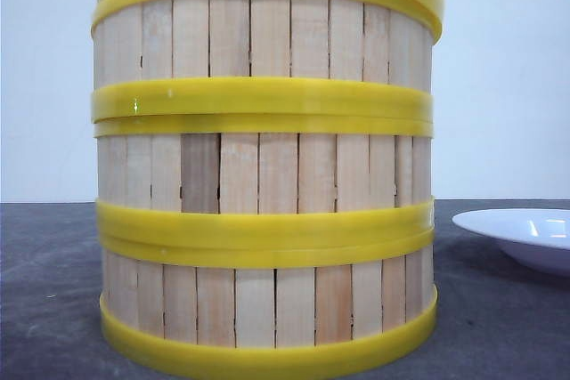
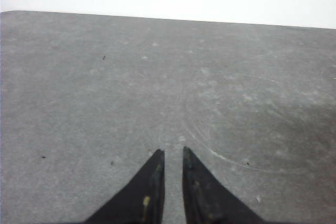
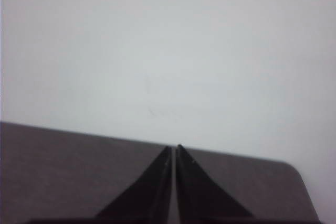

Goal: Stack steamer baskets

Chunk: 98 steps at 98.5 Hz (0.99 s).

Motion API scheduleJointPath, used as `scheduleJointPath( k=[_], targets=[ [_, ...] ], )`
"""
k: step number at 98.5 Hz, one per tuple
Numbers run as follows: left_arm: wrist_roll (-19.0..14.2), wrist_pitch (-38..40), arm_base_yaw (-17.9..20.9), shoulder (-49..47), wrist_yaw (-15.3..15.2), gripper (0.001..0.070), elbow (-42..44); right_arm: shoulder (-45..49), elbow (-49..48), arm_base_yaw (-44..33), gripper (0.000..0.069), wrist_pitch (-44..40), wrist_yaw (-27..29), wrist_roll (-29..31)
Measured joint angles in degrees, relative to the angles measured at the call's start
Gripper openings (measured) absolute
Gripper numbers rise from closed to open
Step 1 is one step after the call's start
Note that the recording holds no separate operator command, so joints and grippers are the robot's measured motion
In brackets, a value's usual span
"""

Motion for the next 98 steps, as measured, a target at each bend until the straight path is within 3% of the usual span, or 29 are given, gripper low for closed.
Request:
scheduleJointPath(
  k=[31,66,98],
  targets=[
    [0.00,0.00,0.00,0.00,0.00,0.0034,0.00,-9.55,-29.49,-5.07,0.0009,20.41,-0.04,-0.11],
    [0.00,0.00,0.00,0.00,0.00,0.0034,0.00,-29.57,-57.00,-11.37,0.0009,27.15,-0.15,0.35],
    [0.00,0.00,0.00,0.00,0.00,0.0034,0.00,-49.40,-78.86,-15.13,0.0009,30.58,-4.55,1.44]
  ],
)
